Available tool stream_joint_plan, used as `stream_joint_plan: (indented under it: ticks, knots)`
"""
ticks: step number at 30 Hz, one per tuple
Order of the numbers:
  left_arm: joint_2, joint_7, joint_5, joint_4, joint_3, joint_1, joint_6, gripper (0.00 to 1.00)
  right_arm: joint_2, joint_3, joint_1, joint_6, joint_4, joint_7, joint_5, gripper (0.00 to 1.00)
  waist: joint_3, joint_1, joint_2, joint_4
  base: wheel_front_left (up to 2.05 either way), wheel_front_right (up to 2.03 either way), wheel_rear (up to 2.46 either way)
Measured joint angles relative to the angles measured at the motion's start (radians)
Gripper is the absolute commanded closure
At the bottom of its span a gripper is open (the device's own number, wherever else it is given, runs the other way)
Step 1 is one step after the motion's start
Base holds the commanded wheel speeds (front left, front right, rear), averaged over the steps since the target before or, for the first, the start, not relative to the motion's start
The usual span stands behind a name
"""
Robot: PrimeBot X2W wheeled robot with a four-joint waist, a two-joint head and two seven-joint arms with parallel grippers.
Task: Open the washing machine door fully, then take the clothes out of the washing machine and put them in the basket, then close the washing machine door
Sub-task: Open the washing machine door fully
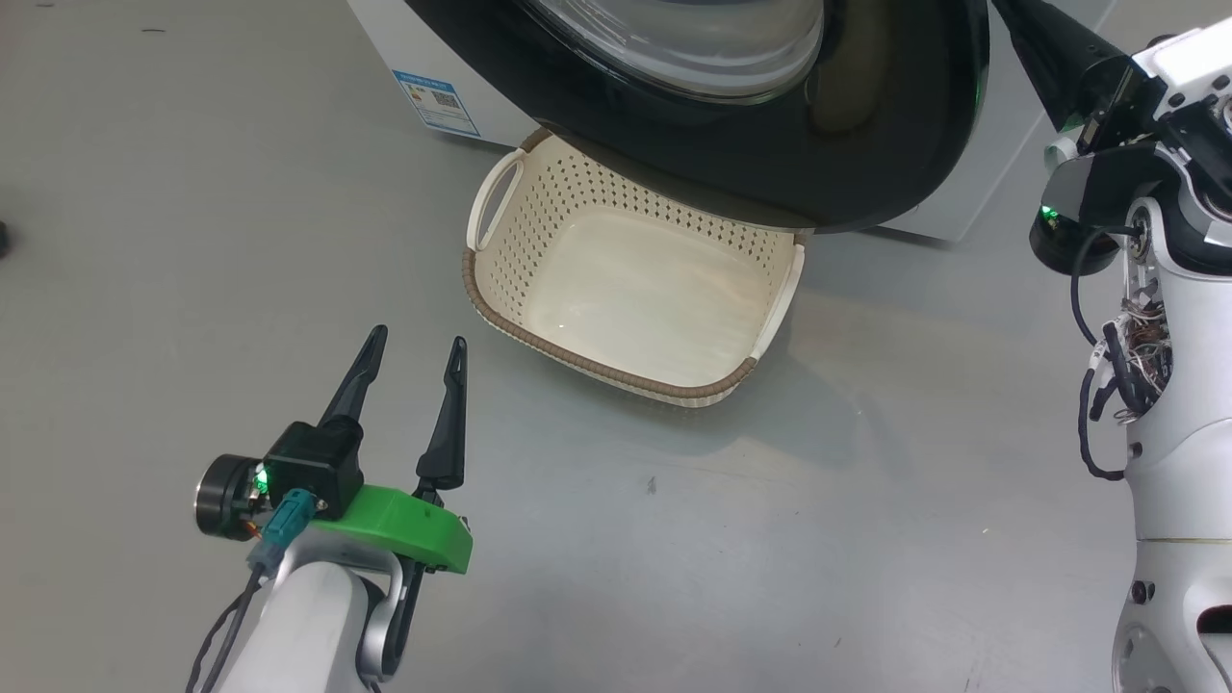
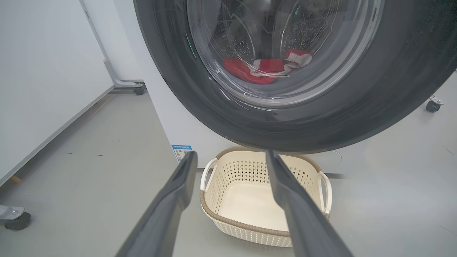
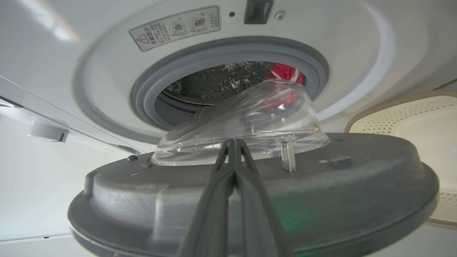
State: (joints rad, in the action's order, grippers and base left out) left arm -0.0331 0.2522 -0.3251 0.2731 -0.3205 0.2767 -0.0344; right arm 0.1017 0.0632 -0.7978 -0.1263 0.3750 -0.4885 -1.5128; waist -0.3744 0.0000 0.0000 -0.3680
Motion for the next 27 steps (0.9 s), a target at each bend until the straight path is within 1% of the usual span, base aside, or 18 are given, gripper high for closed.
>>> stream_joint_plan:
  ticks: [4, 9, 14, 27]
  knots:
    - [0.000, 0.000, 0.000, 0.002, -0.001, 0.006, -0.004, 0.00, -0.007, 0.007, -0.003, 0.000, 0.051, -0.039, -0.044, 1.00, 0.000, 0.0000, 0.0000, 0.000, 0.00, 0.00, 0.00]
    - [0.000, 0.000, 0.000, 0.004, -0.002, 0.007, -0.004, 0.00, -0.007, 0.006, -0.023, -0.001, 0.080, -0.071, -0.064, 1.00, 0.002, 0.0000, 0.0000, 0.000, 0.00, 0.00, 0.00]
    - [0.000, 0.000, 0.000, 0.008, -0.003, 0.009, -0.006, 0.00, -0.007, 0.002, -0.028, -0.001, 0.138, -0.103, -0.085, 1.00, 0.007, 0.0000, 0.0000, 0.000, 0.00, 0.00, 0.00]
    - [0.000, 0.000, 0.000, 0.027, -0.004, 0.009, -0.013, 0.00, -0.014, -0.024, -0.017, -0.001, 0.238, -0.194, -0.146, 1.00, 0.062, 0.0000, 0.0000, 0.003, 0.00, 0.00, 0.00]
